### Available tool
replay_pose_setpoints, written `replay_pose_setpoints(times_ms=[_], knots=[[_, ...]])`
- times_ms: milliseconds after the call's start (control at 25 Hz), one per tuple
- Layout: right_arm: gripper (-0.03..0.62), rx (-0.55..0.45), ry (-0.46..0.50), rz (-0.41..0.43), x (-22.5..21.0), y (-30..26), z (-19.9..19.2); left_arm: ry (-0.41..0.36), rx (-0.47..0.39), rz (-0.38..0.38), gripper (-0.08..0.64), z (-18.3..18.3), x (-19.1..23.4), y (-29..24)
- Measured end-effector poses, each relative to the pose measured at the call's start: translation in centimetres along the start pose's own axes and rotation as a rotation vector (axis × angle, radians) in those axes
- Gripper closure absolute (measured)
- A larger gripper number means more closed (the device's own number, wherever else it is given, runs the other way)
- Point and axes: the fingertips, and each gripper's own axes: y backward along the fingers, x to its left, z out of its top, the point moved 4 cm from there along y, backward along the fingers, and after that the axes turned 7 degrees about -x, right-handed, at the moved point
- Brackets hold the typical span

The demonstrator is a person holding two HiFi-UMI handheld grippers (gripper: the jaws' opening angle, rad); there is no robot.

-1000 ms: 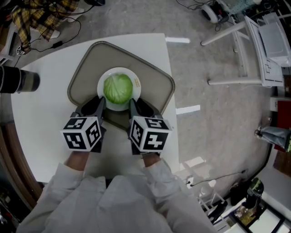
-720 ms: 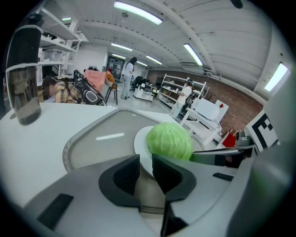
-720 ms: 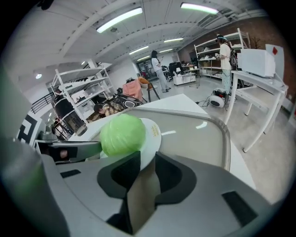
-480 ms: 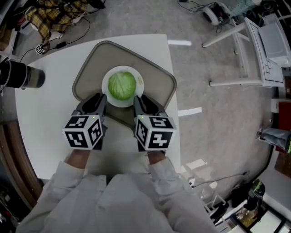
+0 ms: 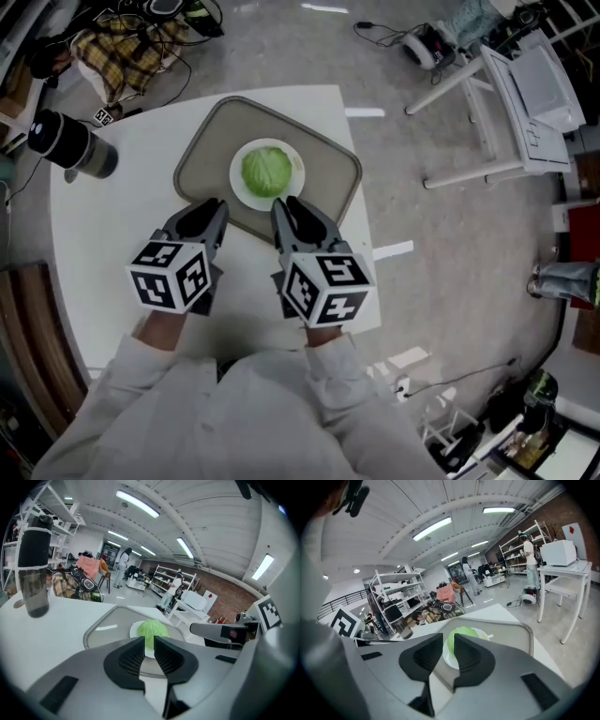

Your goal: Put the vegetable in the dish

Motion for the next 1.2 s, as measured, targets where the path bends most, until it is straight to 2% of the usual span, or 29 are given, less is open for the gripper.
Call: replay_pose_setpoints(times_ms=[280, 480, 720, 800, 880, 1040, 1200], knots=[[0.561, -0.172, 0.032, 0.037, 7.2, 4.2, 1.5, 0.001, -0.115, -0.090, 0.522, 2.3, -0.1, 8.2], [0.577, -0.263, 0.076, 0.095, 13.8, 6.4, 1.6, -0.089, -0.215, -0.112, 0.538, 3.2, 1.1, 14.9], [0.578, -0.279, 0.175, 0.195, 22.9, 8.7, -0.6, -0.118, -0.272, -0.194, 0.551, 2.6, 2.5, 23.2], [0.578, -0.278, 0.243, 0.204, 24.8, 9.4, -1.5, -0.121, -0.276, -0.203, 0.551, 1.9, 2.9, 25.1], [0.578, -0.272, 0.302, 0.195, 26.3, 10.0, -2.6, -0.117, -0.278, -0.207, 0.552, 1.2, 3.4, 26.7], [0.578, -0.262, 0.298, 0.211, 28.8, 11.1, -4.2, -0.127, -0.307, -0.181, 0.551, 0.2, 4.1, 29.6], [0.578, -0.278, 0.403, 0.241, 31.3, 12.1, -4.9, -0.147, -0.330, -0.174, 0.551, -0.3, 4.1, 31.5]])
